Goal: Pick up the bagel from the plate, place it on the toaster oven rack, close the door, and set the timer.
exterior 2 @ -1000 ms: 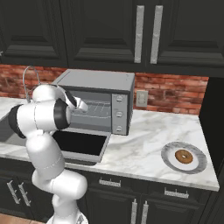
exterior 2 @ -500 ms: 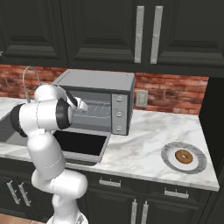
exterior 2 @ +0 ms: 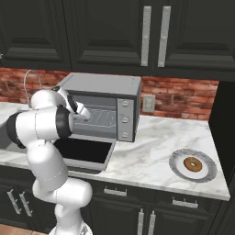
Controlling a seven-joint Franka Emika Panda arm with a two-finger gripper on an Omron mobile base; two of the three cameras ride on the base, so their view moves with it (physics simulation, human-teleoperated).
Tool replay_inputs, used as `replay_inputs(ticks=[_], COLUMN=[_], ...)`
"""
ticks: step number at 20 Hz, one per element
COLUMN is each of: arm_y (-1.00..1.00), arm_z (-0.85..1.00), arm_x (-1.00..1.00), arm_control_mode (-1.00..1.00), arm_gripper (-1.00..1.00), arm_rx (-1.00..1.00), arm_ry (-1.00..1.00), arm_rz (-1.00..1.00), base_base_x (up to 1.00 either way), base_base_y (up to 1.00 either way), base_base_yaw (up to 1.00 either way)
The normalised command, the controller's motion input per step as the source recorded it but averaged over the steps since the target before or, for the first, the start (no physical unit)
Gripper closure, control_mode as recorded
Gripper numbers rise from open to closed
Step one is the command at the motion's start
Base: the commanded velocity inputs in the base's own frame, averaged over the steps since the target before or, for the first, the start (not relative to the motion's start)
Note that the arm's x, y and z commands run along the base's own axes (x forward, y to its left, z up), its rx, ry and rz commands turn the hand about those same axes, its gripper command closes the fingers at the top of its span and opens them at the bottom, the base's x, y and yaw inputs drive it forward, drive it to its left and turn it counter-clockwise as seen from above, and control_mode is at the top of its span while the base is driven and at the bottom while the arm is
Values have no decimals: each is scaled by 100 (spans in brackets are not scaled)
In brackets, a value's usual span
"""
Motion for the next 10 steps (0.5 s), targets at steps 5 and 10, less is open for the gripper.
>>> replay_inputs(ticks=[5,10], arm_y=[-21,-27], arm_z=[-73,-80], arm_x=[-97,-100], arm_control_mode=[-100,-100], arm_gripper=[-100,-100], arm_rx=[0,0], arm_ry=[20,22], arm_rz=[-1,-1], base_base_x=[0,0], base_base_y=[0,0], base_base_yaw=[0,0])
